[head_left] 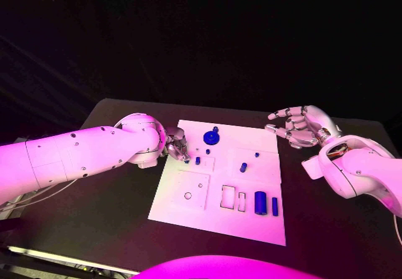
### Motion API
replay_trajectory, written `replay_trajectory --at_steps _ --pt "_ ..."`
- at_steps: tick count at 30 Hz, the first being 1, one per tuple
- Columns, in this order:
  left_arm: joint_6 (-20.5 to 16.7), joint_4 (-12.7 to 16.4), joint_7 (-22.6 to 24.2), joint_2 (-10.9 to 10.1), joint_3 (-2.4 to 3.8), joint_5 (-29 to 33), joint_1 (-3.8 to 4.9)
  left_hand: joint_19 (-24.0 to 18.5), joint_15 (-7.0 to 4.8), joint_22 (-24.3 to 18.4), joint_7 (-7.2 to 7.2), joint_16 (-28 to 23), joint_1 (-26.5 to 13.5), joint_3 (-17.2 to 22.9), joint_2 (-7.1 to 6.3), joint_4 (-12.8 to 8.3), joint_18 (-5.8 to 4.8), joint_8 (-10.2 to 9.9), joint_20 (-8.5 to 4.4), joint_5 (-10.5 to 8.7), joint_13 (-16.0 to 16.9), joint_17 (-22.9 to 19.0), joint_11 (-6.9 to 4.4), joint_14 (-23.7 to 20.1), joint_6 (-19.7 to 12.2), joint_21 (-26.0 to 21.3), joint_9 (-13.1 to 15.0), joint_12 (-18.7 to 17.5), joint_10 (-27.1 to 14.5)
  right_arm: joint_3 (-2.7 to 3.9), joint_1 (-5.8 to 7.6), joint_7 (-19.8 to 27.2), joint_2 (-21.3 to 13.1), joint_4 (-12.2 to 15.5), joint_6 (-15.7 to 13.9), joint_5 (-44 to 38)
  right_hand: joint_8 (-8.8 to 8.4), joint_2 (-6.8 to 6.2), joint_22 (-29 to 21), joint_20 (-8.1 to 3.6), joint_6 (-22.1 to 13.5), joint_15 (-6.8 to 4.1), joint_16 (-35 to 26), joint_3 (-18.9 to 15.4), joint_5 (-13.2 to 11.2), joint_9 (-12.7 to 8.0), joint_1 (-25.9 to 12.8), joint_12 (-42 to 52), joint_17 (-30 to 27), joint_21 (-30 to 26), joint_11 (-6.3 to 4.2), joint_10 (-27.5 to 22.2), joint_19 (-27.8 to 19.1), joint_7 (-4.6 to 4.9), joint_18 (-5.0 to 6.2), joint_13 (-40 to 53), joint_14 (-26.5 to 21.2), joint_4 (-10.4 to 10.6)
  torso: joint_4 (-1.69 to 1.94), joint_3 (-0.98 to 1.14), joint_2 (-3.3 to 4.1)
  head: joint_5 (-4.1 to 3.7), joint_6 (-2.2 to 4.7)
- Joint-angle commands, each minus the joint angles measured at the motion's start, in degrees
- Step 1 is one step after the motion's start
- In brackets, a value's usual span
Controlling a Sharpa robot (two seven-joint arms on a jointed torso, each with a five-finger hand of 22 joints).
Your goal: Assemble the parts on the task board
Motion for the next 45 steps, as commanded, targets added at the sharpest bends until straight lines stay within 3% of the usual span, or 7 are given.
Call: replay_trajectory --at_steps 1,12,25,45 --pt "2.05 0.06 -0.03 0.25 -0.11 0.3 -0.18 0.47 -0.42 0.1 -0.6 0.35 -0.85 10.71 -0.11 -10.37 -0.52 0.44 -0.15 0.55 -0.04 11.19 -0.17 4.79 0.66 0.39 0.01 0.15 0.51 0.01 -0.03 0.45 -0.02 0.11 0.58 -0.17 0.19 -0.12 -0.06 -0.11 0.17 -0.44 -0.17 0.11 0.17 -0.06 -0.48 -0.1 7.59 -0.34 -0.2 -0.13 -0.36 -0.11 0.95 0.08 3.95 0.08 -0.03 0.01 0.0 -0.05 -0.09" --pt "2.62 -0.08 0.09 0.73 -0.11 0.8 -0.18 0.6 -0.63 0.33 -1.1 0.82 -2.98 11.17 -0.52 -10.6 -0.57 1.16 -0.27 0.71 0.18 11.91 -0.52 5.02 1.73 0.47 0.38 0.43 1.29 0.01 -0.03 0.43 -0.07 0.16 0.56 -0.17 0.19 -0.12 -0.06 -0.11 0.17 -0.44 -0.17 0.11 0.17 -0.06 -0.48 -0.1 7.59 -0.34 -0.2 -0.13 -0.36 -0.11 0.95 0.08 3.95 0.08 -0.01 0.03 0.02 -0.19 -0.07" --pt "2.24 -0.5 0.1 1.16 -0.14 1.09 -0.18 0.64 -0.95 0.37 -1.69 1.12 -4.85 10.26 0.17 -10.0 -0.58 1.82 -0.46 0.06 0.45 12.36 -0.97 5.16 2.66 0.43 0.83 0.78 2.12 0.01 -0.03 0.43 -0.05 0.12 0.55 -0.17 0.2 -0.06 -0.15 -0.12 0.17 -0.45 -0.22 0.15 0.17 -0.09 -0.61 -0.18 7.52 -0.58 -0.21 -0.22 -0.39 -0.11 0.98 -0.05 3.93 0.07 0.04 -0.01 0.04 -0.25 -0.26" --pt "2.48 -0.87 -0.01 0.82 -0.17 -0.12 -0.19 0.92 -1.16 0.7 -1.98 1.31 -4.67 10.19 0.72 -10.53 -0.66 2.1 -0.59 0.16 0.62 12.66 -1.25 5.25 2.92 0.55 1.08 0.92 2.39 0.01 -0.08 0.47 -0.04 -0.03 0.58 -0.17 0.2 -0.06 -0.15 -0.12 0.17 -0.45 -0.22 0.15 0.17 -0.09 -0.61 -0.18 7.52 -0.58 -0.21 -0.22 -0.39 -0.11 0.98 -0.05 3.93 0.07 0.12 -0.12 0.04 -0.32 -0.52"
